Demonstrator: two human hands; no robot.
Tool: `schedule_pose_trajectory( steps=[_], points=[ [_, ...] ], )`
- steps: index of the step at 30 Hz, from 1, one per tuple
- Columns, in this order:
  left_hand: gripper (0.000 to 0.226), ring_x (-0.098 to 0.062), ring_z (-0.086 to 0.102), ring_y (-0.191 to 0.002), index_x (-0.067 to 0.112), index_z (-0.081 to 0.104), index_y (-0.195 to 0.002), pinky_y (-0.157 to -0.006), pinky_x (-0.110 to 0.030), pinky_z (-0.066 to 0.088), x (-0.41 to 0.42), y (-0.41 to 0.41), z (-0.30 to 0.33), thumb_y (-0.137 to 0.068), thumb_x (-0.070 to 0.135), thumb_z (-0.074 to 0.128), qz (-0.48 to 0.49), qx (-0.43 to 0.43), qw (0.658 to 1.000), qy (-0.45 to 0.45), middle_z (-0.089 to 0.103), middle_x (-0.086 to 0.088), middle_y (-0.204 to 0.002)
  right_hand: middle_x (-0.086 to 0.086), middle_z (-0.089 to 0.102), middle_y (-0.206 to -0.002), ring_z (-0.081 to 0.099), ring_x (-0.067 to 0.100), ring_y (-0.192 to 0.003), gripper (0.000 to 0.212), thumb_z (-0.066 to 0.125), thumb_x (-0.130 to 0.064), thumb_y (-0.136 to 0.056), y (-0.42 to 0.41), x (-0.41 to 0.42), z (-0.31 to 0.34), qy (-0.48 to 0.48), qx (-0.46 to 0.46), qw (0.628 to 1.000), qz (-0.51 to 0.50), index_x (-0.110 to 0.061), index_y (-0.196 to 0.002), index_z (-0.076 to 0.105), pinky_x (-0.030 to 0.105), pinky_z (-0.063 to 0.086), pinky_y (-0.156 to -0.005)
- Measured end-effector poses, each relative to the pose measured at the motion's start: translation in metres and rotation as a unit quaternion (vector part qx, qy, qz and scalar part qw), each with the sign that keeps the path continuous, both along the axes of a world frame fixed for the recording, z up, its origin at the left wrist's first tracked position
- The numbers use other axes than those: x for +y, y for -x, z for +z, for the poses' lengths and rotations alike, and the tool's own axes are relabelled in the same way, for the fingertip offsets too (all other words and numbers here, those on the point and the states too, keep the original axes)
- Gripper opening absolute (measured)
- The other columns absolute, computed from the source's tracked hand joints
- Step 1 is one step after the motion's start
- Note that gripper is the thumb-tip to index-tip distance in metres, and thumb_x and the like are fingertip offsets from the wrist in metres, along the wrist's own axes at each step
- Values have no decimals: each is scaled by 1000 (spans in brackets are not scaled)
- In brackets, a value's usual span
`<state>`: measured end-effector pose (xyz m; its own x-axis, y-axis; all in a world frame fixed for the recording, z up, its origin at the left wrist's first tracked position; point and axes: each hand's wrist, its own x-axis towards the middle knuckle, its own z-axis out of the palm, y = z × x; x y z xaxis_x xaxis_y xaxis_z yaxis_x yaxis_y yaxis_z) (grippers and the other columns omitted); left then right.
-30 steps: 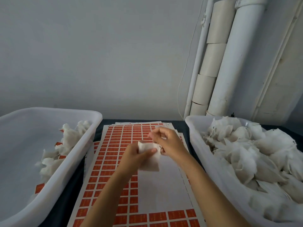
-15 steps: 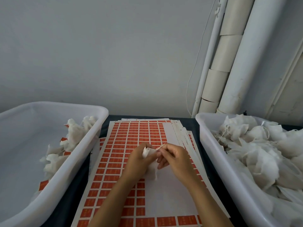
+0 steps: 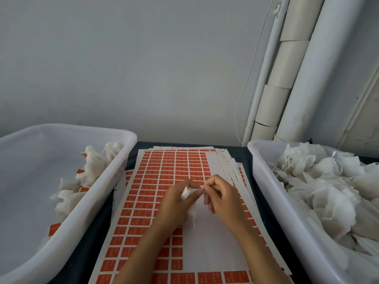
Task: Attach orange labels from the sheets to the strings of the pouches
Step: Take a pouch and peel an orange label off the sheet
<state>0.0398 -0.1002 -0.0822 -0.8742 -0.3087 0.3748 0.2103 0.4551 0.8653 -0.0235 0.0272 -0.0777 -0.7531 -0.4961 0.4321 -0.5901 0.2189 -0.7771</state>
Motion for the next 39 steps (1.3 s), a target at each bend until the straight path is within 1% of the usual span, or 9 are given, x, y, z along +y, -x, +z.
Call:
schedule_pose_trajectory(
  steps=[4, 9, 15, 20, 26, 29, 31, 34, 39],
  points=[
    [16, -7, 55, -70, 24, 59, -81, -56, -7, 41, -1, 0, -1, -95, 25, 51, 33, -4, 999, 5, 59, 10, -76, -16, 54, -64, 58, 0, -63, 13, 53, -18, -93, 1, 0, -2, -27, 48, 998, -25, -21, -80, 52, 9, 46, -60],
    [13, 0, 56, -68, 35, 61, -76, -57, -8, 43, 3, -3, 5, -85, 43, 56, -35, -22, 999, 2, 61, 21, -70, -19, 53, -69, 58, -2, -65, 11, 52, -21, -93, 1, 0, -1, -20, 50, 997, -54, -19, -82, 50, 8, 46, -65],
    [21, 1, 54, -69, 28, 57, -75, -56, -6, 42, 1, -2, 3, -94, 21, 53, 10, -12, 999, 32, 60, 11, -73, -18, 53, -83, 56, -2, -66, 15, 54, -26, -91, -1, -1, -1, -73, 86, 987, -110, -25, -82, 41, 3, 41, -62],
    [21, -7, 56, -64, 21, 61, -78, -47, -10, 42, 4, -4, 6, -95, 21, 49, 74, -23, 993, -87, 62, 8, -77, -15, 56, -86, 49, -5, -56, 16, 56, -27, -89, 1, 0, -6, -120, 109, 971, -174, -23, -86, 41, 2, 32, -55],
    [27, -14, 58, -77, 22, 65, -74, -57, -14, 43, 7, -6, 10, -94, 34, 50, 69, -96, 979, -165, 62, 4, -80, -9, 60, -96, 48, -6, -58, 15, 54, -27, -90, 3, 3, -8, -116, 72, 971, -196, -21, -89, 41, 4, 35, -58],
    [30, -13, 66, -92, 28, 69, -93, -66, -18, 50, 2, -10, 15, -85, 51, 52, -40, -103, 938, -329, 68, 12, -98, -15, 56, -92, 51, -4, -60, 15, 55, -29, -90, -1, 1, -8, -106, 67, 976, -176, -23, -88, 41, 3, 37, -58],
    [37, -8, 66, -100, 29, 66, -108, -70, -21, 54, -2, -13, 18, -81, 50, 52, -119, -84, 911, -387, 68, 16, -110, -15, 57, -87, 54, -3, -61, 15, 55, -32, -89, -3, -2, -8, -103, 64, 979, -162, -25, -89, 42, 3, 38, -59],
    [38, -12, 64, -107, 21, 65, -113, -75, -25, 55, -5, -14, 21, -86, 42, 49, -165, -56, 898, -404, 66, 9, -120, -16, 54, -83, 51, -3, -60, 16, 55, -35, -88, -6, -9, -9, -115, 72, 980, -147, -26, -92, 42, 2, 35, -59],
    [27, -14, 68, -94, 29, 74, -96, -75, -26, 54, -11, -15, 17, -83, 42, 56, -136, -48, 908, -394, 70, 4, -101, -22, 55, -86, 57, -3, -70, 10, 56, -32, -88, -9, -11, -10, -61, 48, 991, -112, -25, -91, 48, 3, 44, -67]
  ],
)
